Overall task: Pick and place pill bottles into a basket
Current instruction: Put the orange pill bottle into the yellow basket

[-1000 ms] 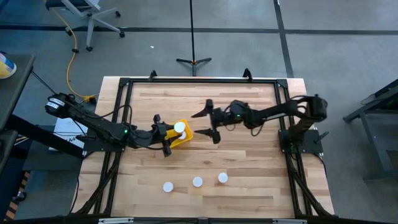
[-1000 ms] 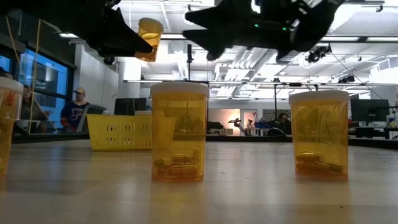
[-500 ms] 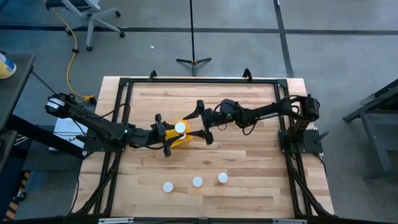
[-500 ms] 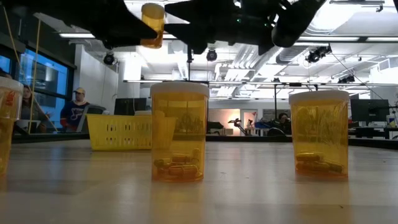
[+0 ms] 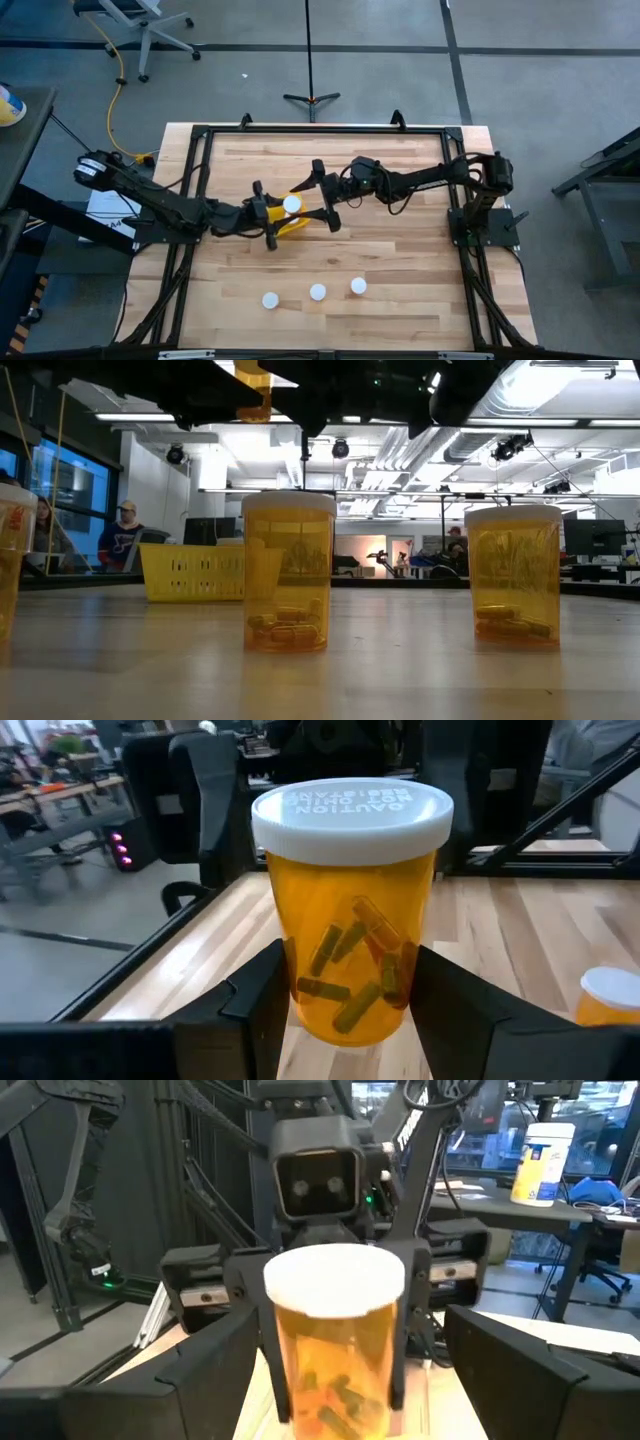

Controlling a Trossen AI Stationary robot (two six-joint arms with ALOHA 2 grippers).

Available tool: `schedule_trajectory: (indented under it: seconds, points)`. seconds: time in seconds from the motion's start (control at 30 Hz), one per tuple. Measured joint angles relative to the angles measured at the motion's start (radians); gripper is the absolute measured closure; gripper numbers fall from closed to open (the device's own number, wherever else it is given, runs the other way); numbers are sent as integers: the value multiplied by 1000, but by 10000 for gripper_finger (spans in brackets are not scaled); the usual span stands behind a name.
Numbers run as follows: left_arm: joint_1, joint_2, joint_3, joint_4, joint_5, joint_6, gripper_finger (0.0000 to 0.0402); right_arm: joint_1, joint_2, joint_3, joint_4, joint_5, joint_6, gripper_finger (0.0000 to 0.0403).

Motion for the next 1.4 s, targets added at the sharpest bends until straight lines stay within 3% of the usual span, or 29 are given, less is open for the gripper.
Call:
schedule_trajectory:
  seconds: [0.37, 0.63, 1.1, 1.4]
  points:
    - [84, 0, 0, 15, 174, -8, 188, 0, 0, 1, -9, 0, -1, 94]
    - [84, -1, 0, 40, 206, 9, 188, 0, 0, 0, -15, 4, -1, 98]
    - [85, -1, 0, 35, 222, 19, 184, 1, 0, -2, -13, 0, -1, 235]
    - [82, -2, 0, 21, 238, 23, 142, 1, 0, -2, -16, 0, 2, 235]
